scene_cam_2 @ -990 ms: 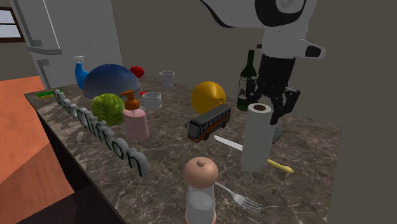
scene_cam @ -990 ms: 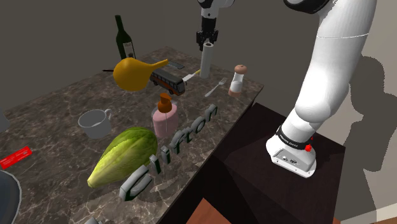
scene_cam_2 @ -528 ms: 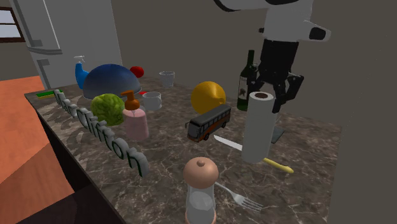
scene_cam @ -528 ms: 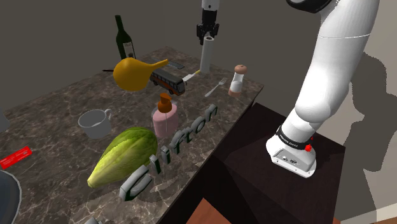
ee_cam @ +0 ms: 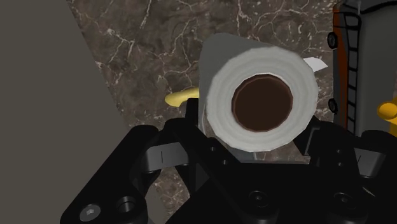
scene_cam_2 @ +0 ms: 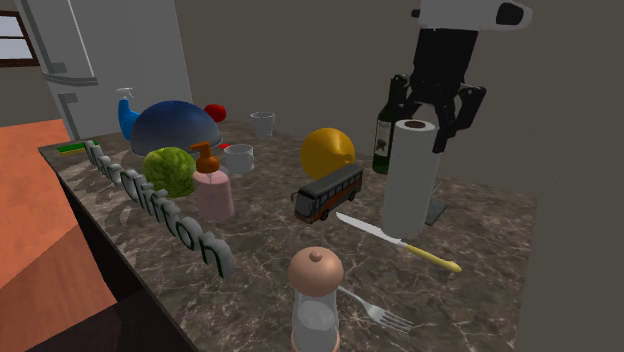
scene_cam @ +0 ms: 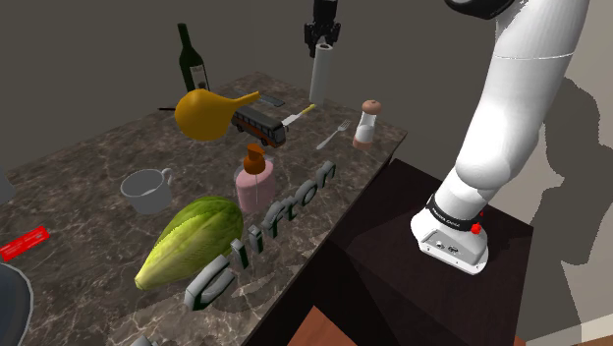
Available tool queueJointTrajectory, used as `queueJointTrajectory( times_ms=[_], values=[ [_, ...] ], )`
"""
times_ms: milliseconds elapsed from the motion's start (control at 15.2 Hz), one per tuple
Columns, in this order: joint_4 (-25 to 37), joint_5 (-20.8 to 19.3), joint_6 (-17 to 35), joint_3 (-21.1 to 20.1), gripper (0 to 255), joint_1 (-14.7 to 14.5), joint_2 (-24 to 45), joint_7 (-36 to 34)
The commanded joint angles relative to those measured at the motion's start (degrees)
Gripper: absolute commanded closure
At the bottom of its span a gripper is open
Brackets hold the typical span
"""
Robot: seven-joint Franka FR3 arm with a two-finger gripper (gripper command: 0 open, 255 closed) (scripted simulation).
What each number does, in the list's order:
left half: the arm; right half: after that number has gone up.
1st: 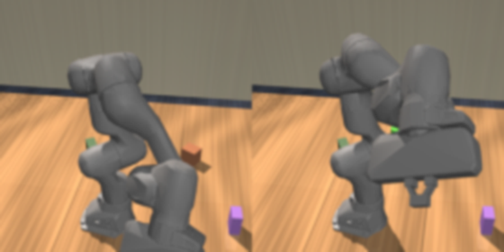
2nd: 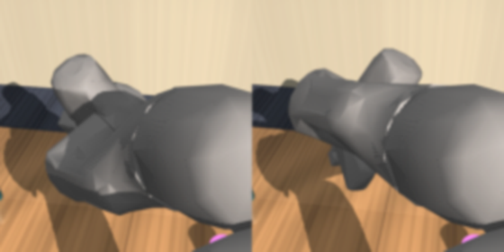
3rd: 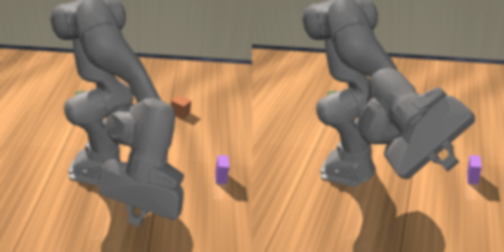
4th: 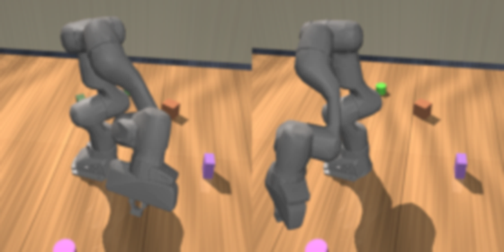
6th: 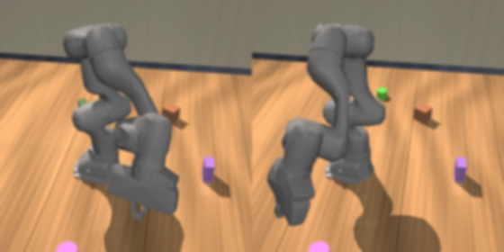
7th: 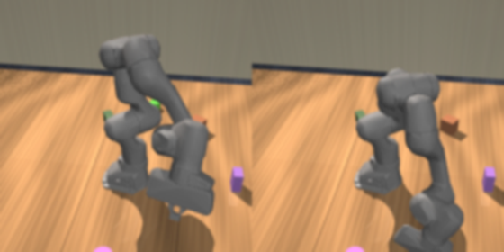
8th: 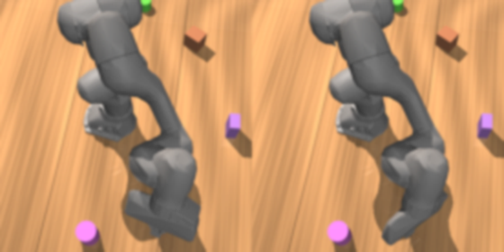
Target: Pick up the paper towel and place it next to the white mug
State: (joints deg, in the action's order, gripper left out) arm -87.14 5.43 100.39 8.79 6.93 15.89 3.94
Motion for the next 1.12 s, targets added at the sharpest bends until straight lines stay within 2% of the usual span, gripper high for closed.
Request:
queueJointTrajectory(
  times_ms=[0,594,1056],
  values=[
    [1.67,-0.01,-1.57,0.03,255,0.08,0.13,-0.05],
    [9.30,0.04,-8.49,0.11,255,0.36,0.83,-0.37],
    [2.99,-1.18,-8.49,-2.86,255,-5.22,-6.07,-8.75]
  ],
)
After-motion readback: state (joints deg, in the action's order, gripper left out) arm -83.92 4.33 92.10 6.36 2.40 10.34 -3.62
